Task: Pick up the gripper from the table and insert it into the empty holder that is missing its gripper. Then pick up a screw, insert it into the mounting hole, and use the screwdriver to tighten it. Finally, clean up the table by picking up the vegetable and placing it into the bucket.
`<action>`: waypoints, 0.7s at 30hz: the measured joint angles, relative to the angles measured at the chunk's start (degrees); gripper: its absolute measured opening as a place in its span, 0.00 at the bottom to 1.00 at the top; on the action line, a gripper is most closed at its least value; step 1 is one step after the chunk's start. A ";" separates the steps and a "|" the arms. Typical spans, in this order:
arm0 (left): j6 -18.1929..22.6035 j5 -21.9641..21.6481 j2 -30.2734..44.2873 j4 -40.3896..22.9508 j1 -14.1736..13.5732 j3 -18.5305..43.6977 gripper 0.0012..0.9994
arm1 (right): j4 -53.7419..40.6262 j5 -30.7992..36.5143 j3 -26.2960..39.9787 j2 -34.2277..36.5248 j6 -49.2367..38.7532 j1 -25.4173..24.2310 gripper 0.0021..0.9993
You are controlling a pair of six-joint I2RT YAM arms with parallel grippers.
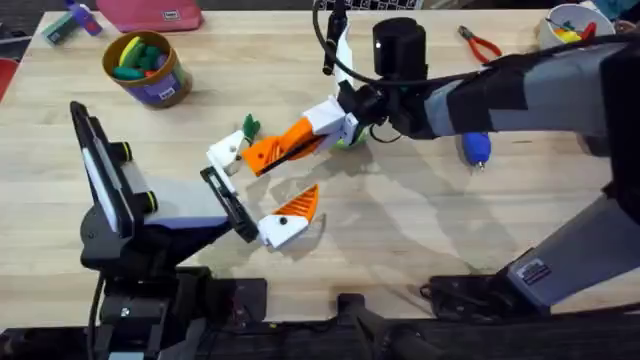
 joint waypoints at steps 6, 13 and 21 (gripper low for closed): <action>0.00 0.00 0.00 0.00 0.00 0.02 0.99 | -0.02 0.68 0.00 0.01 -0.80 0.02 0.01; 0.00 0.00 -0.01 0.00 0.00 0.00 0.99 | -0.42 1.99 0.00 0.01 -0.86 0.50 0.01; -0.37 0.00 -0.02 0.00 0.02 0.00 0.99 | -0.42 2.55 0.04 0.01 -0.82 0.94 0.01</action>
